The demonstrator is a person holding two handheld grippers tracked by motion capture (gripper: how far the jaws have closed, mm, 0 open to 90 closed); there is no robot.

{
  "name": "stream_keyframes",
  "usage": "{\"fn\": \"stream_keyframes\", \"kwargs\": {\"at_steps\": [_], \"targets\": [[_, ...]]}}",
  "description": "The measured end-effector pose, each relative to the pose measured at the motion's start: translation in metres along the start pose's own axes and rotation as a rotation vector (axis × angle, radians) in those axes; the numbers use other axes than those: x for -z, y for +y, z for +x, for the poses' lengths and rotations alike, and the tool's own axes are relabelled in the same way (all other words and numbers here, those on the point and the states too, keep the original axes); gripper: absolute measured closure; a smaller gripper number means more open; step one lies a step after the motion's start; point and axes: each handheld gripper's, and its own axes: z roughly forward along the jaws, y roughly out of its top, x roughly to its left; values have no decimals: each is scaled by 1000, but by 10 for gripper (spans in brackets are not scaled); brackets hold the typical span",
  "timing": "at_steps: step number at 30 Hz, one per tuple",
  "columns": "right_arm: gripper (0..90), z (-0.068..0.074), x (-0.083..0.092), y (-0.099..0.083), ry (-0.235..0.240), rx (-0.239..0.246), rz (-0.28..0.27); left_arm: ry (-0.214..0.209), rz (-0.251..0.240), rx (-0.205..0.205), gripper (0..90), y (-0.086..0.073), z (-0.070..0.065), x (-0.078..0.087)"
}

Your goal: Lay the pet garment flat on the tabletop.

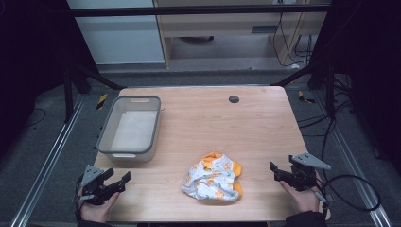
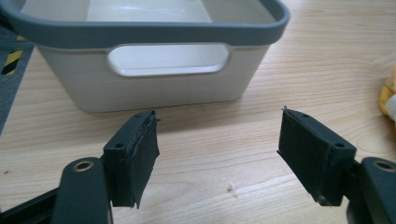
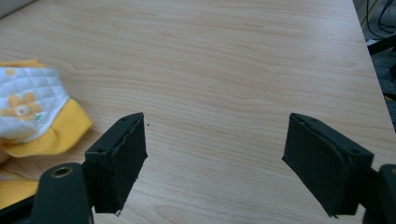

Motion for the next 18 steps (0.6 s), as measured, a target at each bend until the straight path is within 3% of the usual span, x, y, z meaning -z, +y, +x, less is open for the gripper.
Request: {"fn": "stream_keyframes", "kwargs": {"at_steps": [8,18], "targets": [[270,6,6,8,44,5,-20,-40,-8,-33,318,6,-15,4],[291,17,10,24,104,9,-39,-92,-24,-23,377,22,-25,6]]}}
